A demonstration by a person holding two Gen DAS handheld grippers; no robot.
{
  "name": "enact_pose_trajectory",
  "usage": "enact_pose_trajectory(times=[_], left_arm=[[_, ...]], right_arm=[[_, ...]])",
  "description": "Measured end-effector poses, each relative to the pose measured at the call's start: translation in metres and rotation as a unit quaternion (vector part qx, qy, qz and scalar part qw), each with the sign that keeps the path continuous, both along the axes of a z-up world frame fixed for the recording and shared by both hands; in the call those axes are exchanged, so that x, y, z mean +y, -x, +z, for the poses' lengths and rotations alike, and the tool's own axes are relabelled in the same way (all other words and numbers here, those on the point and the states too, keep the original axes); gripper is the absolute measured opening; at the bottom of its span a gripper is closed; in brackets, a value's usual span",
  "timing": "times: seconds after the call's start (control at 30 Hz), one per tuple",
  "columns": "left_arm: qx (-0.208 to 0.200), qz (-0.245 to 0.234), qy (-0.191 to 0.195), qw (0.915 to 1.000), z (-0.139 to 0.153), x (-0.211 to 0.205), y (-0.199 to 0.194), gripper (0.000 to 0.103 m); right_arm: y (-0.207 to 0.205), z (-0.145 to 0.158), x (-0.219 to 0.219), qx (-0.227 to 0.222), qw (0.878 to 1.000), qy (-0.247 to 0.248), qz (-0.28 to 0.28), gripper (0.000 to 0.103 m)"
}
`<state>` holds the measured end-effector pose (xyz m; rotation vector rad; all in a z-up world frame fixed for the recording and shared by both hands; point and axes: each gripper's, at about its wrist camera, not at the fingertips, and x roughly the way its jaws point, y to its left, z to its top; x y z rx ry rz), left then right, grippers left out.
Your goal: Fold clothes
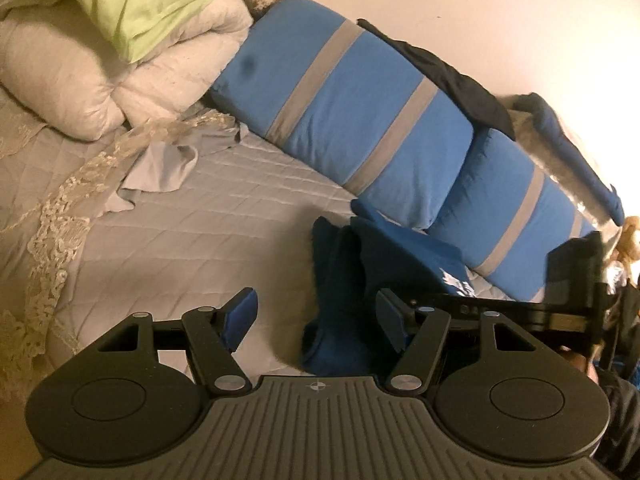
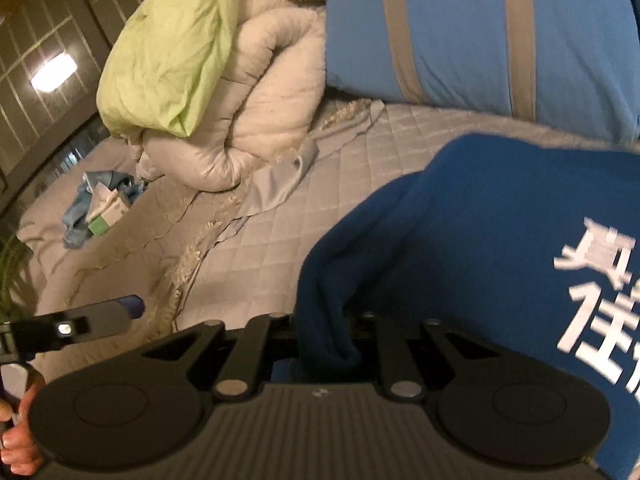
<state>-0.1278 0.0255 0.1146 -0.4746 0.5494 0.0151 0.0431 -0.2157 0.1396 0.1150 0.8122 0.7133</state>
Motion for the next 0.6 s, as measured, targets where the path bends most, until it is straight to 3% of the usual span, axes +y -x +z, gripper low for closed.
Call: enact_pose_trajectory(times=[0.23,0.3,0.33,0.37,0.47,0.6], left_arm=[[-0.002,0.008,0.004,1.0000,-0.003,0.000,-0.003,0.065],[0.003,0.007,0.006,1.0000,-0.004,0.000,-0.008,0.065],[0.004,0.005,0.008,0.9999,-0.003,0.000,-0.009,0.065],[0.004,0.002,0.010,0.9999,-0.002,0.000,-0.011,0.065],[0.001,-0.007,0.011,0.9999,0.000,0.001,-0.013,0.065],[0.016,-0.016,0.030,0.9993,-0.002,0.006,-0.021,0.065]], right_arm=[[0.014,0.005,0.016,-0.029,0.998,0.049,0.029,0.014],[0.020,0.007,0.017,-0.036,0.996,0.061,0.044,0.018],[0.023,0.010,0.017,-0.038,0.996,0.064,0.051,0.026],[0.026,0.012,0.016,-0.040,0.995,0.066,0.059,0.046],[0.046,0.028,0.002,-0.062,0.994,0.042,0.080,0.083],[0.070,0.035,-0.020,-0.114,0.987,0.082,0.077,0.087]])
